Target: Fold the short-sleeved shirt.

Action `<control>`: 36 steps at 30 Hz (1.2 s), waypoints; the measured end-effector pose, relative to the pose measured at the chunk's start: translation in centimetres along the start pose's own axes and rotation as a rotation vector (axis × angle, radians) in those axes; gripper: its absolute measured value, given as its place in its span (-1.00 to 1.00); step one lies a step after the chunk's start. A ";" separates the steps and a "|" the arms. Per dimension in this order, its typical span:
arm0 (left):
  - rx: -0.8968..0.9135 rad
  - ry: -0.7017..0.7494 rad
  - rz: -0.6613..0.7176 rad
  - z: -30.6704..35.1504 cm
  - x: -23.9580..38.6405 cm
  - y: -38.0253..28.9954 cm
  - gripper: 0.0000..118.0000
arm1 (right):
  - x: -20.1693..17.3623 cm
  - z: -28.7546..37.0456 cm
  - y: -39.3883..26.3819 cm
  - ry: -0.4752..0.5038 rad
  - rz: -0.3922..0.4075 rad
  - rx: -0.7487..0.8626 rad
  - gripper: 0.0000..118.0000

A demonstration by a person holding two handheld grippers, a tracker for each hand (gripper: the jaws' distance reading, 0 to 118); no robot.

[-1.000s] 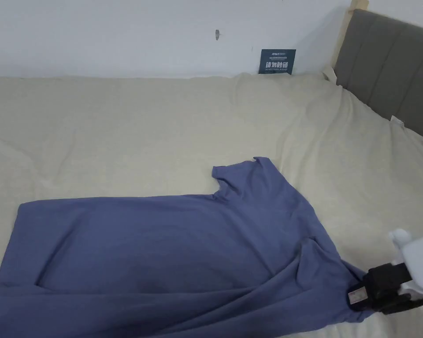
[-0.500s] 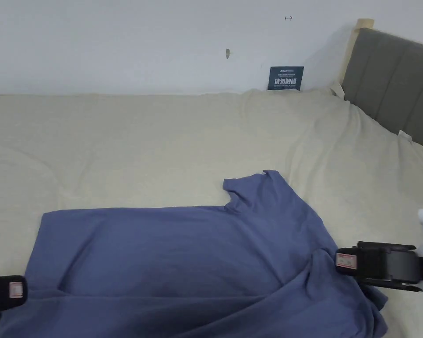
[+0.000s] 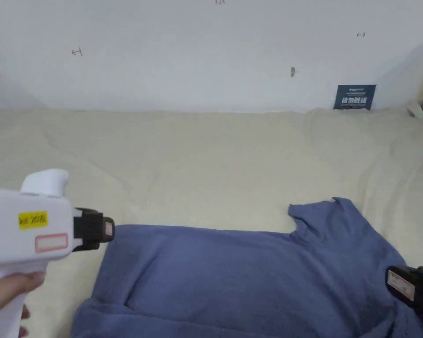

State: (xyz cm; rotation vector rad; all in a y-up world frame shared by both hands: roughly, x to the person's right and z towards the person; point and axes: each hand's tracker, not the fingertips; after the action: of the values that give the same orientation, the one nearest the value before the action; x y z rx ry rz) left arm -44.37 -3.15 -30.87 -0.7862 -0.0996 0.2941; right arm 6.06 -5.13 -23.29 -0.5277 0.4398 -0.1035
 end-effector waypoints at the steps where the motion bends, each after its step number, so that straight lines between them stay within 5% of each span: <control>1: -0.110 -0.019 0.017 -2.3 -1.0 2.1 -1.00 | 0.1 -0.5 0.3 0.001 -0.002 -0.006 -1.00; 4: -0.381 -0.021 0.078 -10.1 -4.9 7.4 -1.00 | 0.8 -2.4 0.9 -0.010 -0.015 -0.043 -1.00; 8: -0.486 0.038 0.021 -17.0 -7.1 9.3 -0.92 | 2.1 -4.8 1.0 -0.017 -0.048 -0.105 -1.00; 11: -0.500 0.066 0.033 -20.7 -8.9 9.4 0.90 | 3.0 -6.3 0.6 -0.024 -0.066 -0.120 -1.00; 19: -0.535 0.105 0.014 -26.4 -12.3 8.5 1.00 | 4.3 -9.7 -0.9 -0.009 -0.117 -0.207 -1.00; 24: -0.572 0.128 -0.079 -25.0 -7.4 6.8 0.99 | 4.2 -10.2 -1.3 -0.006 -0.104 -0.219 -1.00; 26: -0.582 0.159 -0.102 -24.3 -6.1 6.5 0.74 | 4.3 -10.2 -1.3 0.004 -0.108 -0.220 -1.00; 28: -0.564 0.224 -0.176 -25.3 -8.1 8.3 0.69 | 4.4 -9.9 -1.5 0.008 -0.108 -0.215 -1.00; 29: -0.508 0.224 -0.196 -24.7 -8.1 8.9 0.57 | 4.4 -9.8 -1.5 0.007 -0.107 -0.210 -1.00; 32: -0.489 0.142 -0.192 -22.7 -5.8 7.8 -0.65 | 5.0 -9.9 -1.7 -0.004 -0.108 -0.207 -1.00; 33: -0.499 0.142 -0.185 -22.6 -5.9 7.7 -0.89 | 5.3 -10.0 -1.6 -0.003 -0.112 -0.204 -1.00; 36: -0.488 0.163 -0.221 -22.8 -5.5 7.5 -0.89 | 6.2 -10.2 -0.2 -0.016 -0.108 -0.152 -1.00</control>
State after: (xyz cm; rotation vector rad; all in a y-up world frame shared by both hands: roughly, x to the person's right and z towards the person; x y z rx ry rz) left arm -46.78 -15.33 -52.09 -1.2691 -0.1048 -0.0098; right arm 7.21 -11.30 -33.46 -0.7014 0.4050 -0.1704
